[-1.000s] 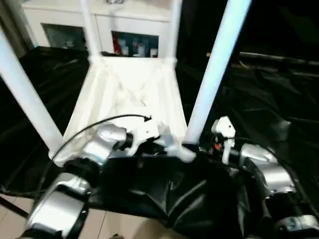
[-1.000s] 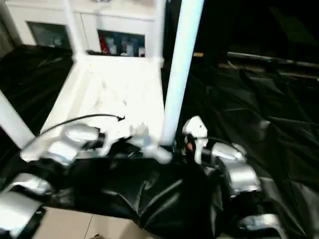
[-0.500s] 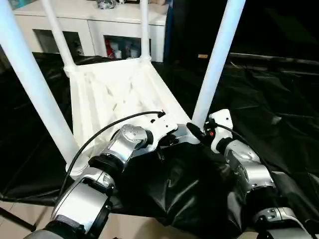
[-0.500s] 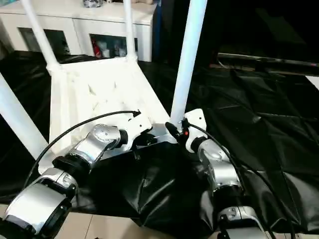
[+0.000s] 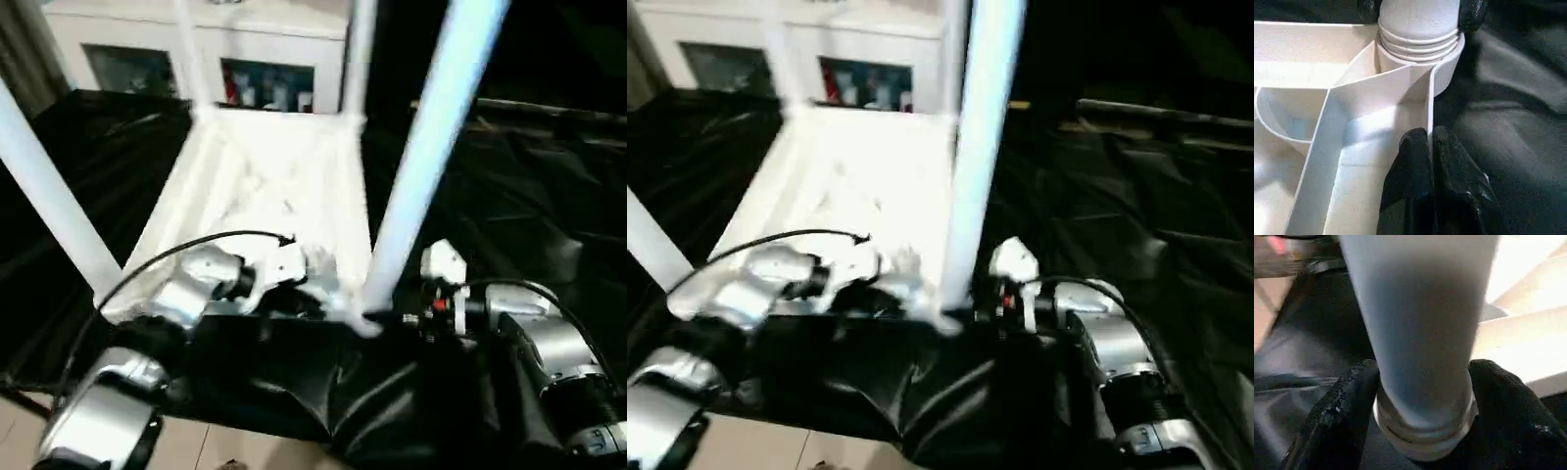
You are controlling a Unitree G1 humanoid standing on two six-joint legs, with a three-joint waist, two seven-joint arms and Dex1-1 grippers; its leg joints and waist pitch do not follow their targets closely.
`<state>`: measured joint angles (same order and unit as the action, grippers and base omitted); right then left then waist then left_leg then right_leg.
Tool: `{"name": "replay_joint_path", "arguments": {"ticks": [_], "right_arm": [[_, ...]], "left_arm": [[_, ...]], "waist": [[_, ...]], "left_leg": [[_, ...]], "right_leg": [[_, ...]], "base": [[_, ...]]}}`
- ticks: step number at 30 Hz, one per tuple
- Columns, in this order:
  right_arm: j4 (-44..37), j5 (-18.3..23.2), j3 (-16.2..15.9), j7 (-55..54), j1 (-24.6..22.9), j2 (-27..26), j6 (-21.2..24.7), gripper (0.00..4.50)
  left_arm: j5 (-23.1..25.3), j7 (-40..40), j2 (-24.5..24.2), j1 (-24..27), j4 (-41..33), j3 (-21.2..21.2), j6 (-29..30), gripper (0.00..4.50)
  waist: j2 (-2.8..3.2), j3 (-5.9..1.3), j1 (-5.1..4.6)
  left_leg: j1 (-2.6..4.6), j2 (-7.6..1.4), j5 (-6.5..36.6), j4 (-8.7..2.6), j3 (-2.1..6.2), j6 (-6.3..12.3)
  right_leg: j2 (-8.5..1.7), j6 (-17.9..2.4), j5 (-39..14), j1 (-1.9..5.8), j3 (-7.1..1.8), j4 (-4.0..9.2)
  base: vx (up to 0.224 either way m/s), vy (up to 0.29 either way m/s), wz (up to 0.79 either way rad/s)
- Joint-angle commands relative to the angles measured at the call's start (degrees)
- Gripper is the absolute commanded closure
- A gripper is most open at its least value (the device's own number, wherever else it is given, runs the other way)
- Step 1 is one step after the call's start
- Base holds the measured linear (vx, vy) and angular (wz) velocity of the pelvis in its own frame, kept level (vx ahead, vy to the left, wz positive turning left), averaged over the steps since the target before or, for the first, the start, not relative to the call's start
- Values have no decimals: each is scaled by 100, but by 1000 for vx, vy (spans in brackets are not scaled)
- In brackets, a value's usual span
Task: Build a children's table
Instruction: Rotate leg to tighten
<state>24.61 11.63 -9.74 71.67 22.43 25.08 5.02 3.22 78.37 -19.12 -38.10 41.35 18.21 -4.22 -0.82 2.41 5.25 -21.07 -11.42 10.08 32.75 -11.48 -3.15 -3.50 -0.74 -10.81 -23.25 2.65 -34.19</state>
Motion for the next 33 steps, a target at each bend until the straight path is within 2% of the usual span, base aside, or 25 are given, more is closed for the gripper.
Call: {"name": "replay_joint_path", "arguments": {"ticks": [1, 5, 7, 15, 17, 19, 21, 22, 23, 25, 27, 29, 30, 33], "right_arm": [[-131, 16, -60, 133, -12, 106, 82, 138], [-185, 114, -149, 252, -8, 34, 173, 180], [-194, 168, -138, 266, -11, -11, 223, 186], [-255, 183, -102, 174, -119, -103, 290, 194], [184, -134, 86, -887, -60, -369, 120, 194], [559, -338, 224, -1696, 39, -562, 88, 195], [777, -411, 348, -2293, 78, -742, 122, 195], [837, -427, 399, -2543, 87, -833, 159, 195], [857, -433, 418, -2638, 90, -869, 175, 196], [914, -452, 531, -3177, 106, -1115, 288, 196], [937, -506, 587, -3582, 127, -1359, 330, 197], [990, -578, 577, -3781, 152, -1467, 287, 197], [1056, -622, 514, -3922, 191, -1616, 193, 197], [960, -526, 457, -3677, 180, -1646, 93, 197]], "left_arm": [[-286, 224, 47, 92, -79, 19, 15, 450], [-309, 226, 17, 104, -180, -44, 81, 450], [-304, 211, 35, 106, -203, -64, 106, 450], [-267, -11, 104, 126, -217, -119, 140, 450], [8, -950, 321, -76, 168, -221, 126, 450], [87, -1565, 524, -233, 446, -332, 140, 450], [150, -2067, 736, -364, 636, -387, 223, 450], [189, -2309, 841, -424, 718, -400, 282, 450], [204, -2402, 882, -447, 750, -405, 306, 450], [256, -2919, 1138, -573, 925, -440, 381, 450], [290, -3251, 1359, -669, 1093, -461, 387, 450], [314, -3372, 1460, -715, 1181, -464, 365, 450], [334, -3408, 1582, -757, 1275, -435, 300, 450], [333, -3272, 1603, -758, 1291, -386, 253, 450]], "waist": [[-80, -354, 3], [-92, -328, 1], [-91, -320, -5], [-92, -327, -3], [-67, -322, -16], [-69, -294, -82], [-93, -290, -147], [-78, -277, -180], [-83, -277, -197], [-66, -279, -208], [-60, -296, -212], [-64, -304, -207], [-29, -308, -213], [-33, -313, -208]], "left_leg": [[59, -233, 557, -254, 56, 708], [71, -240, 848, -279, 68, 518], [77, -240, 918, -284, 70, 442], [71, -227, 888, -274, 70, 381], [68, -224, 918, -275, 74, 354], [82, -184, 1190, -298, 100, 134], [73, -177, 1352, -314, 124, 37], [103, -178, 1495, -310, 121, 38], [102, -166, 1541, -310, 125, 49], [98, -170, 1497, -310, 123, 68], [84, -168, 1432, -311, 132, 71], [88, -163, 1380, -299, 120, 125], [86, -159, 1381, -300, 119, 133], [77, -155, 1352, -293, 117, 215]], "right_leg": [[-420, -1522, 71, 298, -217, 246], [-446, -1391, -576, 300, -222, 307], [-448, -1331, -780, 291, -226, 330], [-440, -1296, -749, 297, -234, 322], [-443, -1291, -783, 273, -237, 328], [-455, -1184, -1378, 269, -226, 399], [-456, -1023, -1835, 283, -214, 446], [-451, -984, -2008, 244, -224, 484], [-441, -947, -2116, 243, -223, 495], [-430, -920, -2060, 238, -234, 505], [-435, -937, -1911, 265, -229, 482], [-430, -974, -1741, 253, -239, 482], [-428, -1013, -1629, 257, -240, 479], [-435, -1058, -1482, 279, -237, 466]], "base": [[0, 0, 0], [0, 0, 0], [0, 0, 0], [0, 0, 0], [0, 0, 0], [0, 0, 0], [0, 0, 0], [0, 0, 0], [0, 0, 0], [0, 0, 0], [0, 0, 0], [0, 0, 0], [0, 0, 0], [0, 0, 0]]}}
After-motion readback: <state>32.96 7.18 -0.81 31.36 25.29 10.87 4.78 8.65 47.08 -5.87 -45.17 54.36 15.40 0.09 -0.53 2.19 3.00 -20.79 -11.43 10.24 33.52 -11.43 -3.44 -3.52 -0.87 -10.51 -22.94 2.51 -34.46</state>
